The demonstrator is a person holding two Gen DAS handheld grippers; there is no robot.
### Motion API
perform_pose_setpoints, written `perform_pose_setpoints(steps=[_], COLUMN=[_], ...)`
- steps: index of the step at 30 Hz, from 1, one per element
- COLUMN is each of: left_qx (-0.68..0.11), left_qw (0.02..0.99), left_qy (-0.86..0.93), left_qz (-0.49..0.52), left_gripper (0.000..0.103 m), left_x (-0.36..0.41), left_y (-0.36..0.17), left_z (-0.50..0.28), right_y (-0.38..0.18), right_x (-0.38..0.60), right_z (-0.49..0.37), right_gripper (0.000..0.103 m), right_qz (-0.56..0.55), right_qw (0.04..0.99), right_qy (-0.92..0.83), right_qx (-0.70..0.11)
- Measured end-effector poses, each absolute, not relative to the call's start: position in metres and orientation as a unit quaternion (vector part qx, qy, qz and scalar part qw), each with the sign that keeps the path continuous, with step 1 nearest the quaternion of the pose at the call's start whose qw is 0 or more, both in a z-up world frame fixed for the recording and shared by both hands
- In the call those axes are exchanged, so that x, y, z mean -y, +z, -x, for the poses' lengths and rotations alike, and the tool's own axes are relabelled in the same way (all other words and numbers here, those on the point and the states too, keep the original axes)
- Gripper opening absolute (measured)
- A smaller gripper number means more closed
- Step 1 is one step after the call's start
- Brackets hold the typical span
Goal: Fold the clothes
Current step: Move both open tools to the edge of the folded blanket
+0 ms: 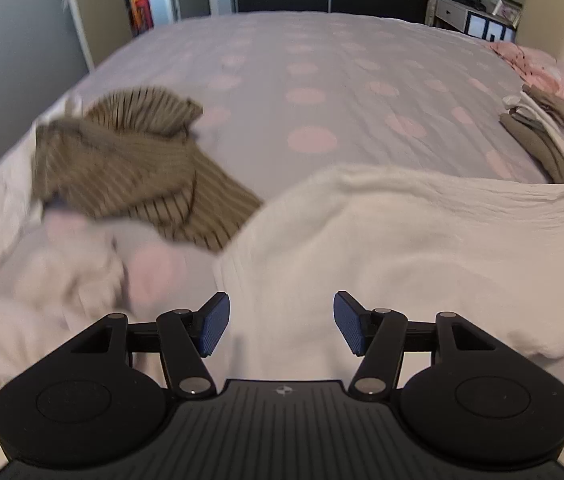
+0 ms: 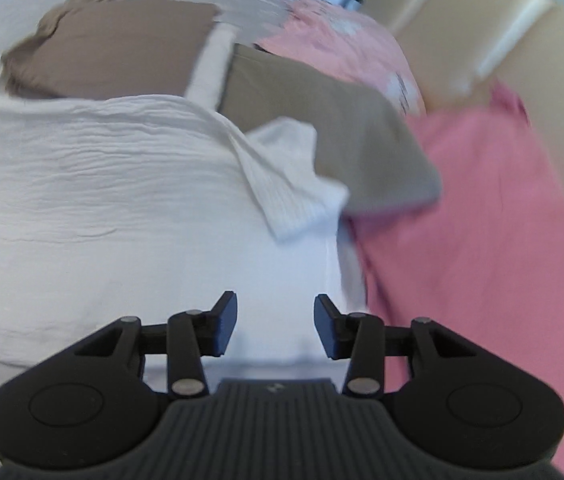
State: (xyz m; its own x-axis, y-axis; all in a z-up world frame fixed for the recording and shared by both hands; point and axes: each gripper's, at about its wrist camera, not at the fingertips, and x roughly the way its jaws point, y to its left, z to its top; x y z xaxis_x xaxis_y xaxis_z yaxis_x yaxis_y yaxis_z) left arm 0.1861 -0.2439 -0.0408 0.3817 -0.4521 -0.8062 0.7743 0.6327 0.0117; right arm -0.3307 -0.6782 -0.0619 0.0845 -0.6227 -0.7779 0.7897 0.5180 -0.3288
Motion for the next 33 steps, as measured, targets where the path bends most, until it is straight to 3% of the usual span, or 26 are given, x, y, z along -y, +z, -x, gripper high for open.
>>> perform_pose_setpoints(steps=[14,20,24,33], left_qx=[-0.490,-0.497,-0.540,-0.526], left_qw=[0.803,0.807,0.801,0.811], left_qy=[-0.339,-0.321,-0.258,-0.251], left_qz=[-0.001,0.000,0.009,0.054], left_gripper=[0.056,0.054,0.050,0.046], left_x=[0.207,0.227,0.229,0.226], left_y=[-0.085,-0.101,-0.118,-0.125], left_z=[-0.156,-0.152,-0.151,-0.150], right_y=[-0.094,-0.104,-0.111,-0.132], right_x=[0.680,0.687,0.693,0.705], right_z=[0.390,0.383,0.382,0.386], right_gripper=[0.046,0.049,0.049,0.052], right_qz=[-0.338,-0.336,-0.340,-0.355], right_qw=[0.705,0.702,0.696,0.684], right_qy=[-0.503,-0.502,-0.502,-0.503], right_qx=[-0.368,-0.378,-0.384,-0.390])
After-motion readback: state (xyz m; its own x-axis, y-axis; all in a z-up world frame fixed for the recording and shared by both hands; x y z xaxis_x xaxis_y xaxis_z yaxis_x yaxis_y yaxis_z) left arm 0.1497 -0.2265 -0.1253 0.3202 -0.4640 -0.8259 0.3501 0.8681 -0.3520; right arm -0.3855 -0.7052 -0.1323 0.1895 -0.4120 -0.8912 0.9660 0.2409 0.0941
